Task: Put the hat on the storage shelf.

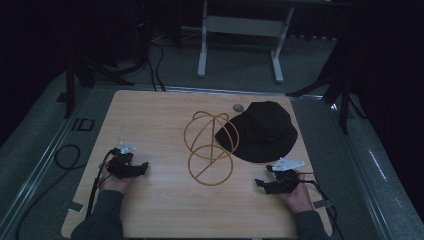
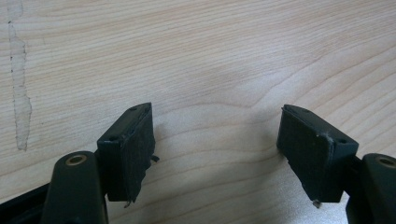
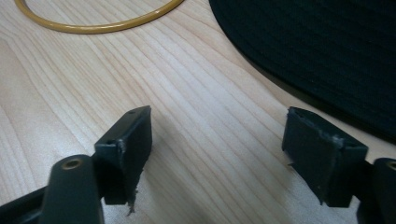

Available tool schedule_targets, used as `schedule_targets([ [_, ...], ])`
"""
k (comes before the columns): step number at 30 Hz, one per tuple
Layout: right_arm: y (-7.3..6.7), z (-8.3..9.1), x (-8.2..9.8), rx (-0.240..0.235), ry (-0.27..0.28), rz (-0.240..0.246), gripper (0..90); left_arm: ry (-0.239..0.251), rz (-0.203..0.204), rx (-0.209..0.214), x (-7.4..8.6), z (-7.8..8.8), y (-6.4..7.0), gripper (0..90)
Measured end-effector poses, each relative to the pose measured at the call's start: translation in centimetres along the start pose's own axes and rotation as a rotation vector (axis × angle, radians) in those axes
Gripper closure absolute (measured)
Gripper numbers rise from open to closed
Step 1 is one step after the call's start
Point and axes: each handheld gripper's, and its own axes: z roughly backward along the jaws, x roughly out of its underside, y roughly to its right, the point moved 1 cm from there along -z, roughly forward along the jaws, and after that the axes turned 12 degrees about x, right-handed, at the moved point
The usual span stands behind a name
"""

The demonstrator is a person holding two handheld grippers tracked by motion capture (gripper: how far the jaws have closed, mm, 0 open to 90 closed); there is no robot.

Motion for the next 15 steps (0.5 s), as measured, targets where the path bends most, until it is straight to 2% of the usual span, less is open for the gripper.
schedule_targets([
  [5,-0.04,0.06,0.00,0.002,0.004,-0.003,30.8,0.000,-0.001,0.002,-0.06,-0.05,0.00,27.4],
  [6,-0.04,0.22,-0.06,0.009,0.001,-0.016,38.8,0.000,-0.001,0.002,-0.06,-0.05,0.00,27.4],
  [7,-0.04,0.22,-0.06,0.009,0.001,-0.016,38.8,0.000,0.000,0.001,-0.07,-0.06,0.01,27.4],
  [8,0.17,0.41,-0.24,0.003,-0.019,-0.047,46.0,0.000,-0.002,0.002,-0.06,-0.05,0.00,27.4],
  [9,0.17,0.41,-0.24,0.003,-0.019,-0.047,46.0,0.002,-0.002,0.002,-0.04,-0.06,0.00,27.4],
  [10,0.34,0.50,-0.35,-0.012,-0.031,-0.059,51.6,0.003,-0.002,0.002,-0.04,-0.06,0.00,27.3],
  [12,0.45,0.62,-0.47,-0.030,-0.046,-0.066,58.0,0.003,-0.002,0.002,-0.04,-0.06,0.00,27.3],
  [13,0.45,0.62,-0.47,-0.030,-0.046,-0.066,58.0,0.003,-0.002,0.002,-0.03,-0.06,0.00,27.3],
  [14,0.47,0.75,-0.53,-0.034,-0.058,-0.050,64.9,0.002,-0.002,0.002,-0.03,-0.06,0.00,27.3],
  [15,0.47,0.75,-0.53,-0.034,-0.058,-0.050,64.9,0.003,-0.002,0.002,-0.03,-0.06,0.00,27.3],
])
